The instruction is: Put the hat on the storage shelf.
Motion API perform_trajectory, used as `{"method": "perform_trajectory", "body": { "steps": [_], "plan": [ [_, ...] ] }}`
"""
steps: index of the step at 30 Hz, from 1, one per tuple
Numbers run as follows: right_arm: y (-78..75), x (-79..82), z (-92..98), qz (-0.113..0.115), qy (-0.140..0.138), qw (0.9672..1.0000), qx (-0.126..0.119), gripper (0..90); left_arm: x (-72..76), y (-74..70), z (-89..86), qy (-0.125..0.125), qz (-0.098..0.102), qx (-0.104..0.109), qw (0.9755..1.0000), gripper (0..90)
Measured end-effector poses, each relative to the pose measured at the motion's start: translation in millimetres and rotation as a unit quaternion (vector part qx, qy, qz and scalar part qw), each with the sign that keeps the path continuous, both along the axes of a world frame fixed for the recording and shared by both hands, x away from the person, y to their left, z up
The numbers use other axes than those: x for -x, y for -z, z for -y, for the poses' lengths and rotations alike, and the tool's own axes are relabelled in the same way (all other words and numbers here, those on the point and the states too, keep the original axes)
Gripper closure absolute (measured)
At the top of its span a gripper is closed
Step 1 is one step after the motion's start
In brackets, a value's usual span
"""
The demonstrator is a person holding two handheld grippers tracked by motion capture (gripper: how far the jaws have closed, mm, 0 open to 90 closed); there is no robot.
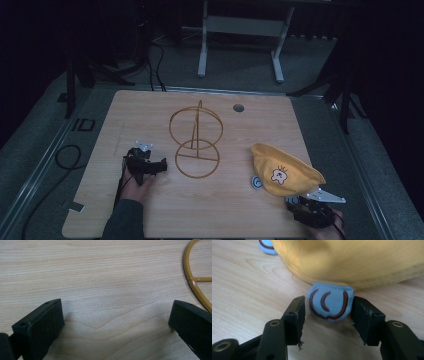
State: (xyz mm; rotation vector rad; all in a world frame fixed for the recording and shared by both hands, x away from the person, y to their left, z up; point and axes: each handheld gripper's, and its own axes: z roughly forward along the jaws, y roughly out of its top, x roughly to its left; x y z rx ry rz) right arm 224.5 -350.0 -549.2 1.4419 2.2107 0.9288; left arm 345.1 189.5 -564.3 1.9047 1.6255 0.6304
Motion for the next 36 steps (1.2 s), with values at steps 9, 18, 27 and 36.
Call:
{"method": "perform_trajectory", "body": {
  "steps": [9, 18, 27, 36],
  "plan": [
    [-0.7, 2.5, -8.2, -0.006, -0.044, 0.999, -0.008, 49.7, 0.0, 0.0, 0.0, 0.0, 0.0, 0.0, 1.0, 0.0],
    [-7.8, 3.1, -14.8, 0.012, -0.072, 0.997, -0.025, 82.5, 0.0, 0.0, 0.0, 0.0, 0.0, 0.0, 1.0, 0.0],
    [-40.2, -2.0, -28.9, 0.067, -0.117, 0.9906, -0.022, 83.6, 0.0, 0.0, 0.0, 0.0, 0.0, 0.0, 1.0, 0.0],
    [-63.1, -15.4, -37.8, 0.096, -0.135, 0.9859, -0.019, 83.8, 0.0, 0.0, 0.1, 0.0, 0.0, 0.0, 1.0, 0.0]
  ]
}}
